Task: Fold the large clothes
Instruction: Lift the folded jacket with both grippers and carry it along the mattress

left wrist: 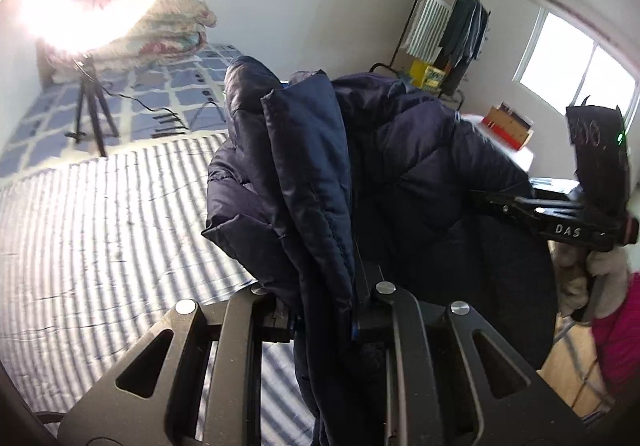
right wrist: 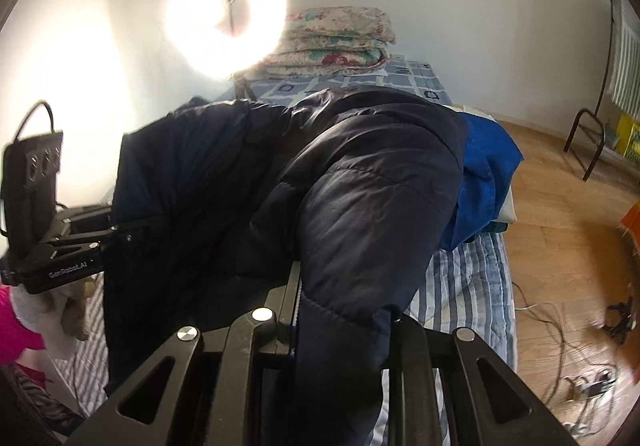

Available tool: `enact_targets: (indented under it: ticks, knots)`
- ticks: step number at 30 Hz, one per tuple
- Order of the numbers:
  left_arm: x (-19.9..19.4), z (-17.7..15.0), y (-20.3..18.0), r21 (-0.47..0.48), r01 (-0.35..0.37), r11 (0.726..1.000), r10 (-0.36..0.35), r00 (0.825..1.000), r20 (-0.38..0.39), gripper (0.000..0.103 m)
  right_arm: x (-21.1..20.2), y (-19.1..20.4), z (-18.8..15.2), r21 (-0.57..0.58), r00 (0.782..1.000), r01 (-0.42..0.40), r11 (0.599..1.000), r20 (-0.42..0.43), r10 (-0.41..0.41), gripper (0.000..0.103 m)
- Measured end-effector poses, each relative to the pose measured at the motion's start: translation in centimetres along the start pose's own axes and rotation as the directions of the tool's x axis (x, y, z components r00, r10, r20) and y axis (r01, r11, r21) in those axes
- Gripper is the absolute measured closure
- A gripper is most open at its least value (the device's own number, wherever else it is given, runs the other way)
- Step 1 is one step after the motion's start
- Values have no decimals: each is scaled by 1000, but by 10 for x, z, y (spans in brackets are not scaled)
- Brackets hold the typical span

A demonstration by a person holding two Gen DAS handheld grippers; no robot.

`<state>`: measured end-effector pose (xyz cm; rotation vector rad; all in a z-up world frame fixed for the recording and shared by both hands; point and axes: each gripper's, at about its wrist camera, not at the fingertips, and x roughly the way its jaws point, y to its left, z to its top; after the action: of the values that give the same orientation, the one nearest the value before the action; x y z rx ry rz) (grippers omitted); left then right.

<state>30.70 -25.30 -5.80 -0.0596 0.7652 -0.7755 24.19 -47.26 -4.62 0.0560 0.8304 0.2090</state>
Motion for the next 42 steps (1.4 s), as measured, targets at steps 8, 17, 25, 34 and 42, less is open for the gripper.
enact_targets:
  ticks: [8,17,25,34,42]
  knots:
    - [31,40,25,-50,129,990,-126,990,57,88,2,-44,19,71,996,-55,996,69,50,85]
    - [68,76,52,-95,208,973,-202,976,77,88,24,-83,45,96,993,-93,991,80,86,85]
    - [96,118,69,-104,242,965,-233,968,91,88,42,-124,71,154,982,-162,975,118,145,85]
    - [131,170,100,-156,281,947,-263,956,130,88,72,-158,125,158,971,-216,963,141,195,85]
    - [189,186,156,-280,350,894,-327,936,127,88,130,-199,155,206,945,-322,924,133,300,85]
